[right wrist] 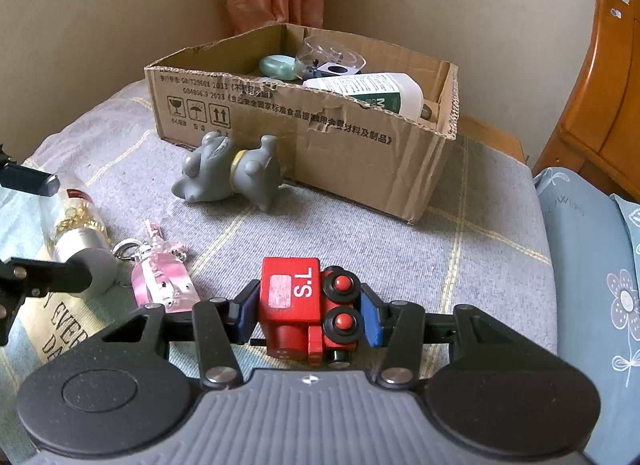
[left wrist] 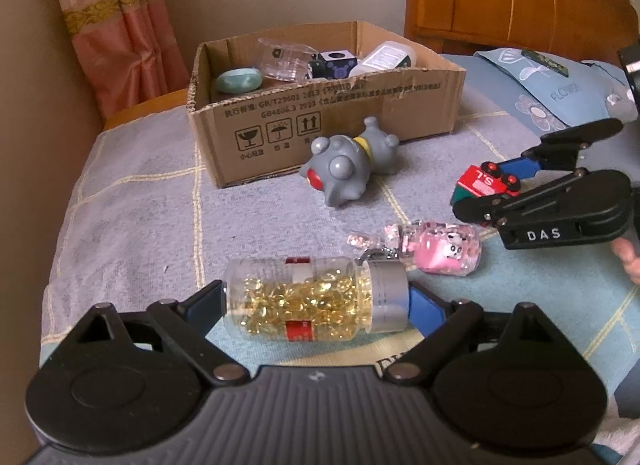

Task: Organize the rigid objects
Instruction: 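Close left tool on gold capsule bottle and lift it while right tool holds train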

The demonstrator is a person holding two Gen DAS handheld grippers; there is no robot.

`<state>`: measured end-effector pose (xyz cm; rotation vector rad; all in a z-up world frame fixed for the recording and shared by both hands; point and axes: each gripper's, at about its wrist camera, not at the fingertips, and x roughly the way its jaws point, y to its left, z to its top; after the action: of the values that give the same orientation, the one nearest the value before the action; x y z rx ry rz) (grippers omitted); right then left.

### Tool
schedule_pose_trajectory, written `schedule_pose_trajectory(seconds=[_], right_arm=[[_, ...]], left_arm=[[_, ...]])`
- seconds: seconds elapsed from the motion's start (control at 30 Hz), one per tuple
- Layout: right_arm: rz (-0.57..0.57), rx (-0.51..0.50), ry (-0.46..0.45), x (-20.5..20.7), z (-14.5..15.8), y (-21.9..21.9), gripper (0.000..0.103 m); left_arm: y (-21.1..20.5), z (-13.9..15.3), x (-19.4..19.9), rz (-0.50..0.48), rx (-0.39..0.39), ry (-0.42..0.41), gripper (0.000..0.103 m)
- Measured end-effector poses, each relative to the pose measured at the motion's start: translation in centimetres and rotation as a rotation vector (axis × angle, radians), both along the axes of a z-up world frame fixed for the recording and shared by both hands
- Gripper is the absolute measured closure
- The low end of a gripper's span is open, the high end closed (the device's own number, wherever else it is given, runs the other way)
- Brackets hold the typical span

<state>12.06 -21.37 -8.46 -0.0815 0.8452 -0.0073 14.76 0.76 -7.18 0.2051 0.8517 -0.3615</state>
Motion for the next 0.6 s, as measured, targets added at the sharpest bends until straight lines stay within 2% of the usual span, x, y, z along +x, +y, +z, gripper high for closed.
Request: schedule_pose_trajectory(seconds=[0.3,0.6], right_arm=[[0.029,0.014,0.022,-0.6,0.5,-0.3,0.049],[0.078,-0.006,0.034,-1.4,2.8,-0.8,0.049]], left_arm=[[0.7,0.7,0.6,-0.031,-0.025,0.051,0.010],[1.2,3.6,1.0,-0.112,0.021,0.057,0.010]])
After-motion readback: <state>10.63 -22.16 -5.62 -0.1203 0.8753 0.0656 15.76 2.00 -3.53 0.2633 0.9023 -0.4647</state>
